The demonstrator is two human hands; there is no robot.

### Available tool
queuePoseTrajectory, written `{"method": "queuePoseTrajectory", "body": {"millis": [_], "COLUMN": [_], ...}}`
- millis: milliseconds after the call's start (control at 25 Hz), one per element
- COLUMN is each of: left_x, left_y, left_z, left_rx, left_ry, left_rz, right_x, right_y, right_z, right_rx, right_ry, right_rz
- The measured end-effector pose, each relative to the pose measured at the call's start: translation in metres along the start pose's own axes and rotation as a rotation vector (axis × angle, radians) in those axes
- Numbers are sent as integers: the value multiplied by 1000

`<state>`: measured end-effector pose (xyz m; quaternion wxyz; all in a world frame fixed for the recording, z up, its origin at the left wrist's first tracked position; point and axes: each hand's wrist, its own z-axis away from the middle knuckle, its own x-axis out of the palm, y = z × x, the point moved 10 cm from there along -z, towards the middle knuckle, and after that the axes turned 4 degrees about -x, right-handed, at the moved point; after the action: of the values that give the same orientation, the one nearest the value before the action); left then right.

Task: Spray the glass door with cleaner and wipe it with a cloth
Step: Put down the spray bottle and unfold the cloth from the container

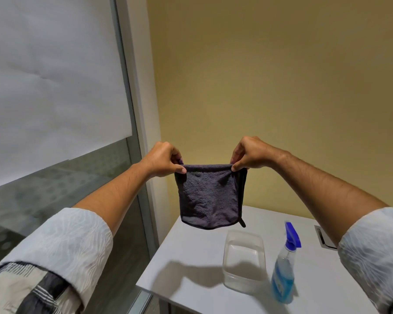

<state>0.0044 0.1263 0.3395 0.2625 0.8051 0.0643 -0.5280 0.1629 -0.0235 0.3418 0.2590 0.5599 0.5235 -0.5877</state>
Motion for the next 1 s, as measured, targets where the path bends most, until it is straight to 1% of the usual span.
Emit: {"method": "queuePoseTrajectory", "body": {"millis": [280,480,640,1000], "left_x": [-43,-70,-97,-142], "left_y": [-57,-90,-96,-86], "left_z": [48,94,136,270], "left_rx": [-113,-272,-390,-707], "left_ry": [-4,19,64,228], "left_rz": [27,95,120,123], "right_x": [30,51,52,57], "right_y": [-67,-114,-155,-249], "right_z": [-18,-23,-20,23], "right_rx": [37,13,-74,-390], "right_ry": [-74,-145,-178,-254], "right_rz": [-148,-208,-234,-292]}}
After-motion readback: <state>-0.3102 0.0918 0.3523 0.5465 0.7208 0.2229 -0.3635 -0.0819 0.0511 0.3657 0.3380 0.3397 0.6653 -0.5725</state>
